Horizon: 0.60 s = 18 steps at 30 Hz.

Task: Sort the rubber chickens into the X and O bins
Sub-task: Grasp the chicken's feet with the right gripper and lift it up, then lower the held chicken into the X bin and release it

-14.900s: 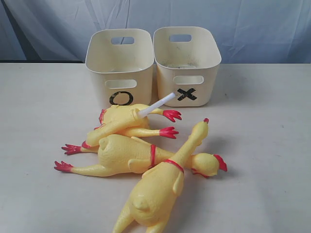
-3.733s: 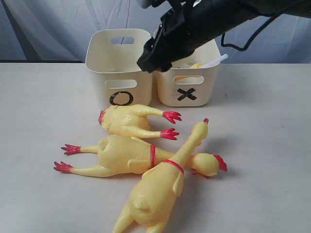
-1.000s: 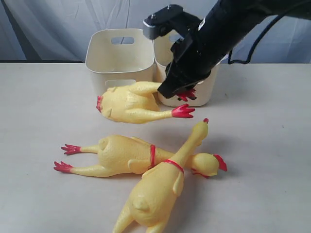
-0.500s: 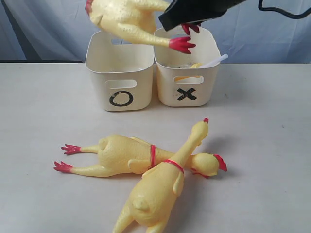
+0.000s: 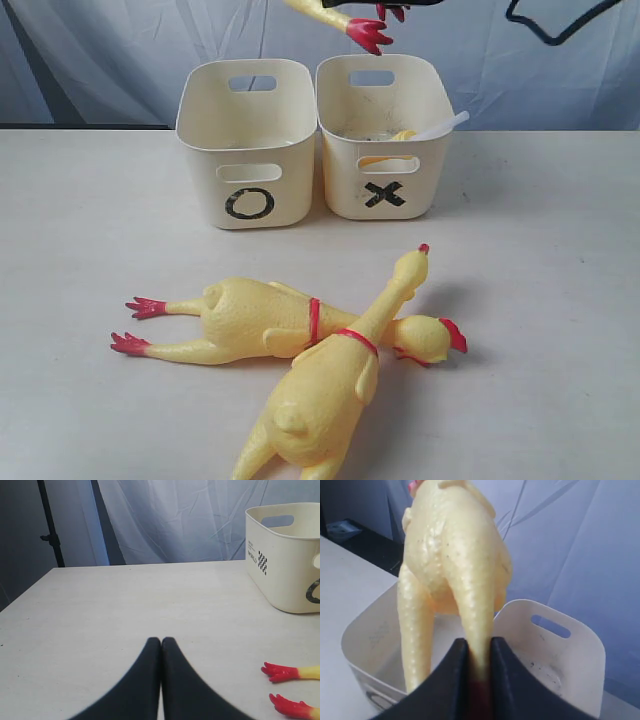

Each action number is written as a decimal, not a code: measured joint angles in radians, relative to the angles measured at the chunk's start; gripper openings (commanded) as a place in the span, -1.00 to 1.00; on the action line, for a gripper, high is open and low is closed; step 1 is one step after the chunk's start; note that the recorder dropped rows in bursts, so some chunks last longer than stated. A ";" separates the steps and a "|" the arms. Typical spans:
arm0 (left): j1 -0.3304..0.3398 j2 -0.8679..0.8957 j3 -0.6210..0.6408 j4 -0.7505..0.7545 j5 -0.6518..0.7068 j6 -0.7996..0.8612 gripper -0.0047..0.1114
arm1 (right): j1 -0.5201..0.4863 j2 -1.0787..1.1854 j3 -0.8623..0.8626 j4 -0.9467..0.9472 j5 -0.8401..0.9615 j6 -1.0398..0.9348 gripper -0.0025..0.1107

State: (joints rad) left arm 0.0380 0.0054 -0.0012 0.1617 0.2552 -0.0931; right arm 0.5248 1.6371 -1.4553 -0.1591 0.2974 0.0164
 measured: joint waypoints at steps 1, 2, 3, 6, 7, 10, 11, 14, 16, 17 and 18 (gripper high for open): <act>0.000 0.000 0.000 0.000 0.000 0.000 -0.92 | -0.003 0.015 0.000 -0.012 -0.025 0.020 -0.97; 0.000 0.000 0.000 0.000 0.000 0.000 -0.92 | -0.003 0.033 0.000 -0.025 -0.048 0.041 -0.97; 0.000 0.000 0.000 0.000 0.000 0.000 -0.92 | -0.007 0.050 0.000 -0.035 -0.066 0.059 -0.97; 0.000 0.000 0.000 0.000 0.000 0.000 -0.92 | -0.029 0.098 0.000 -0.046 -0.109 0.090 -0.97; 0.000 0.000 0.000 0.000 0.000 0.000 -0.92 | -0.037 0.111 0.000 -0.048 -0.119 0.097 -0.97; 0.000 0.000 0.000 0.000 0.000 0.000 -0.92 | -0.068 0.154 0.000 -0.051 -0.153 0.109 -0.97; 0.000 0.000 0.000 0.000 0.000 0.000 -0.92 | -0.079 0.165 0.000 -0.047 -0.166 0.109 -0.97; 0.000 0.000 0.000 0.000 0.000 0.000 -0.92 | -0.110 0.196 0.000 -0.027 -0.205 0.112 -0.97; 0.000 0.000 0.000 0.000 0.000 0.000 -0.92 | -0.124 0.215 0.000 -0.021 -0.223 0.113 -0.97; 0.000 0.000 0.000 0.000 0.000 0.000 -0.92 | -0.133 0.225 0.000 -0.019 -0.228 0.114 -0.97; 0.000 0.000 0.000 0.000 0.000 0.000 -0.92 | -0.137 0.235 0.000 -0.019 -0.230 0.114 -0.97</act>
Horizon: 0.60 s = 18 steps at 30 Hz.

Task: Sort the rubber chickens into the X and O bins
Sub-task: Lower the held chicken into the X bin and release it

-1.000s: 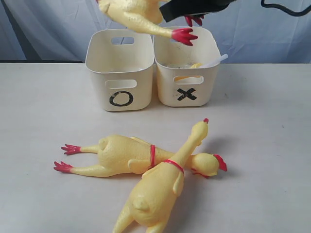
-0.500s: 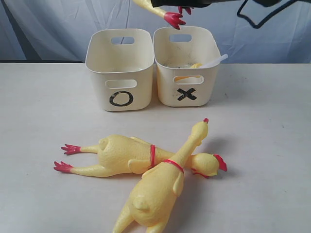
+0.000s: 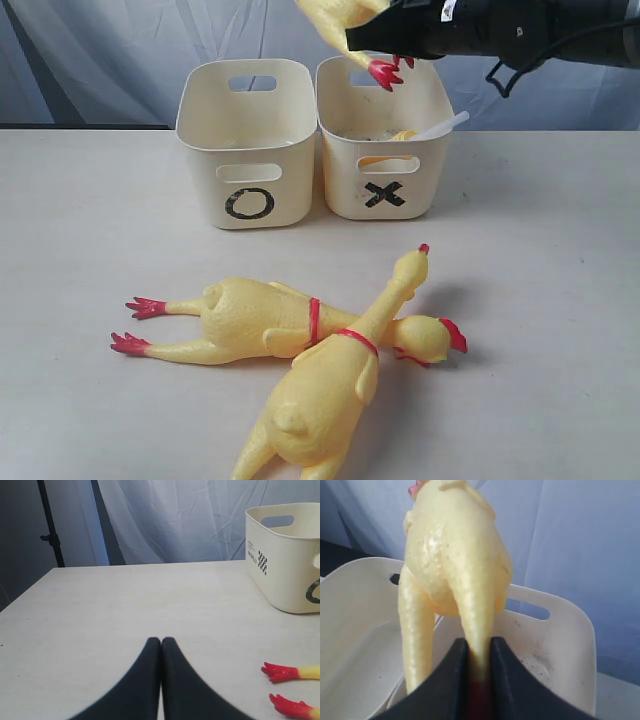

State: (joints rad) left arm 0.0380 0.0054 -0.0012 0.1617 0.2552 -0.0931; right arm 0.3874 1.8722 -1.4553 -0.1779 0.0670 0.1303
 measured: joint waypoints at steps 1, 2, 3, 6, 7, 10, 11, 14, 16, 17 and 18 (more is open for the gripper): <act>0.000 0.000 0.000 0.000 0.000 0.000 -0.92 | -0.005 0.010 0.000 0.000 0.000 0.000 -0.97; 0.000 0.000 0.000 0.000 0.000 0.000 -0.92 | -0.010 0.021 0.000 0.000 0.000 0.000 -0.97; 0.000 0.000 0.000 0.000 0.000 0.000 -0.92 | -0.015 0.031 0.000 0.000 -0.002 0.000 -0.97; 0.000 0.000 0.000 0.000 0.000 0.000 -0.92 | -0.022 0.059 0.000 0.000 -0.002 0.000 -0.97; 0.000 0.000 0.000 0.000 0.000 0.000 -0.92 | -0.022 0.070 0.000 0.000 -0.002 0.000 -0.97; 0.000 0.000 0.000 0.000 0.000 0.000 -0.92 | -0.024 0.090 0.000 0.002 -0.002 0.000 -0.97; 0.000 0.000 0.000 0.000 0.000 0.000 -0.92 | -0.024 0.096 0.000 0.002 -0.002 0.000 -0.97; 0.000 0.000 0.000 0.000 0.000 0.000 -0.92 | -0.028 0.115 0.000 0.009 0.000 0.000 -0.97; 0.000 0.000 0.000 0.000 0.000 0.000 -0.92 | -0.035 0.123 0.000 0.021 0.007 0.000 -0.97; 0.000 0.000 0.000 0.000 0.000 0.000 -0.92 | -0.040 0.124 0.000 0.029 0.010 0.000 -0.97; 0.000 0.000 0.000 0.000 0.000 0.000 -0.92 | -0.042 0.127 0.000 0.036 0.014 0.002 -0.97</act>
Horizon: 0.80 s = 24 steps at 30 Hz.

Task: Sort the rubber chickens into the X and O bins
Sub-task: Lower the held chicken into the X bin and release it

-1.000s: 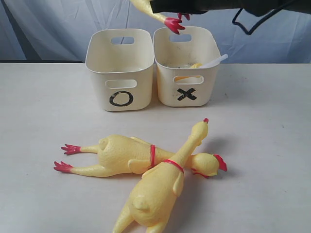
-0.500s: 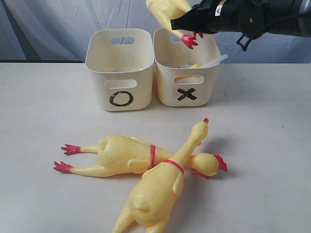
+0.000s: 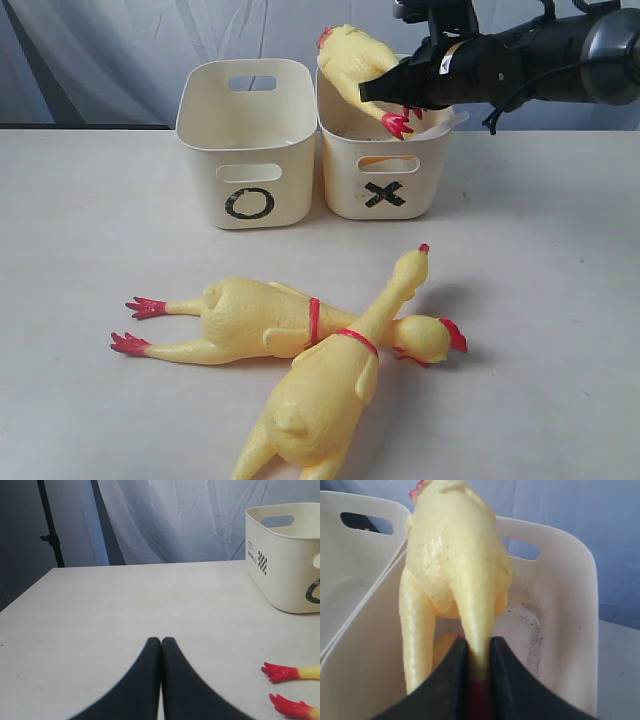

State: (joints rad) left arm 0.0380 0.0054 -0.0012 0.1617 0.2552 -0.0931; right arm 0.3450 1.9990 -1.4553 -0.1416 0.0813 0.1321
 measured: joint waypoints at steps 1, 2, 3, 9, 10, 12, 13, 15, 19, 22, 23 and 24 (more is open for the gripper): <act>0.000 0.000 0.000 0.000 0.000 0.000 -0.92 | -0.002 0.001 0.000 0.002 0.000 0.000 -0.97; 0.000 0.000 0.000 0.000 0.000 0.000 -0.92 | -0.004 0.001 0.000 0.004 0.003 0.000 -0.97; 0.000 0.000 0.000 0.000 0.000 0.000 -0.92 | -0.006 0.001 0.000 0.007 0.004 0.000 -0.97; 0.000 0.000 0.000 0.000 0.000 0.000 -0.92 | -0.013 0.001 0.000 0.009 0.008 0.000 -0.83; 0.000 0.000 0.000 0.000 0.000 0.000 -0.92 | -0.013 0.001 0.000 0.009 0.011 0.000 -0.72; 0.000 0.000 0.000 0.000 0.000 0.000 -0.92 | -0.013 0.001 0.000 0.009 0.011 0.000 -0.47; 0.000 0.000 0.000 0.000 0.000 0.000 -0.92 | -0.013 0.001 0.000 0.009 0.011 0.000 -0.33; 0.000 0.000 0.000 0.000 0.000 0.000 -0.92 | -0.013 0.001 0.000 0.011 0.011 0.000 -0.15; 0.000 0.000 0.000 0.000 0.000 0.000 -0.92 | -0.013 0.001 0.000 0.011 0.011 0.000 -0.12; 0.000 0.000 0.000 0.000 0.000 0.000 -0.92 | -0.013 0.001 0.000 0.014 0.009 0.002 -0.12; 0.000 0.000 0.000 0.000 0.000 0.000 -0.92 | -0.013 0.001 0.000 0.016 0.009 0.002 -0.12; 0.000 0.000 0.000 0.000 0.000 0.000 -0.92 | -0.013 0.001 0.000 0.016 0.009 0.002 -0.12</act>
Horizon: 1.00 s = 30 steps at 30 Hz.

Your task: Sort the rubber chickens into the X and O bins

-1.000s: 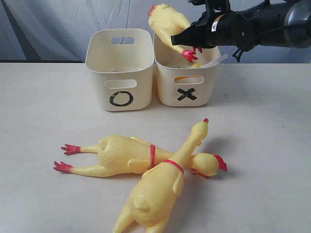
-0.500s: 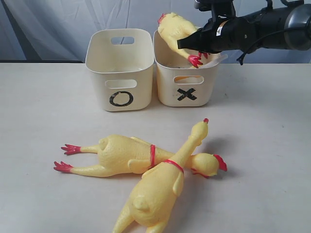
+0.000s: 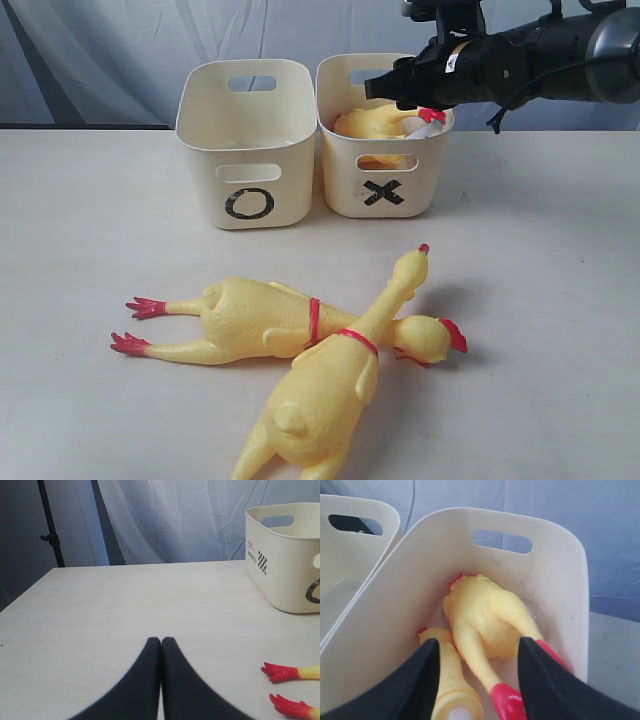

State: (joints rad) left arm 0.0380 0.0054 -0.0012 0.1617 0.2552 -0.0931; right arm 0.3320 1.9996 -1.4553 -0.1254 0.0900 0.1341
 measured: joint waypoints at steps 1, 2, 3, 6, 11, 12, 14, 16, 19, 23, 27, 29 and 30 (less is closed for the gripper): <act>0.000 0.000 0.000 0.000 0.000 0.000 -0.92 | 0.000 0.000 0.000 0.002 0.000 0.000 -0.12; 0.000 0.000 0.000 0.000 0.000 0.000 -0.92 | 0.000 0.000 0.000 0.002 0.000 0.000 -0.12; 0.000 0.000 0.000 0.000 0.000 0.000 -0.92 | 0.000 0.000 0.000 0.002 0.000 0.000 -0.12; 0.000 0.000 0.000 0.000 0.000 0.000 -0.92 | 0.000 0.000 0.000 0.002 0.000 0.000 -0.12; 0.000 0.000 0.000 0.000 0.000 0.000 -0.92 | 0.000 -0.039 0.000 0.002 0.039 0.000 -0.12; 0.000 0.000 0.000 0.000 0.000 0.000 -0.92 | 0.000 -0.070 0.000 0.002 0.078 0.000 -0.12; 0.000 0.000 0.000 0.000 0.000 0.000 -0.92 | 0.000 -0.130 0.000 -0.002 0.163 0.000 -0.12; 0.000 0.000 0.000 0.000 0.000 0.000 -0.92 | 0.000 -0.192 0.000 -0.022 0.258 -0.003 -0.12; 0.000 0.000 0.000 0.000 0.000 0.000 -0.92 | 0.000 -0.265 0.000 -0.035 0.387 -0.019 -0.12; 0.000 0.000 0.000 0.000 0.000 0.000 -0.92 | 0.000 -0.342 0.000 -0.042 0.569 -0.044 -0.12; 0.000 0.000 0.000 0.000 0.000 0.000 -0.92 | 0.000 -0.389 0.000 -0.034 0.659 -0.058 -0.27; 0.000 0.000 0.000 0.000 0.000 0.000 -0.92 | 0.000 -0.410 0.000 -0.016 0.708 -0.092 -0.48; 0.000 0.000 0.000 0.000 0.000 0.000 -0.92 | 0.000 -0.417 0.000 -0.003 0.726 -0.106 -0.58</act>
State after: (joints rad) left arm 0.0380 0.0054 -0.0012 0.1617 0.2552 -0.0931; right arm 0.3320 1.5823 -1.4553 -0.1287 0.8165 0.0283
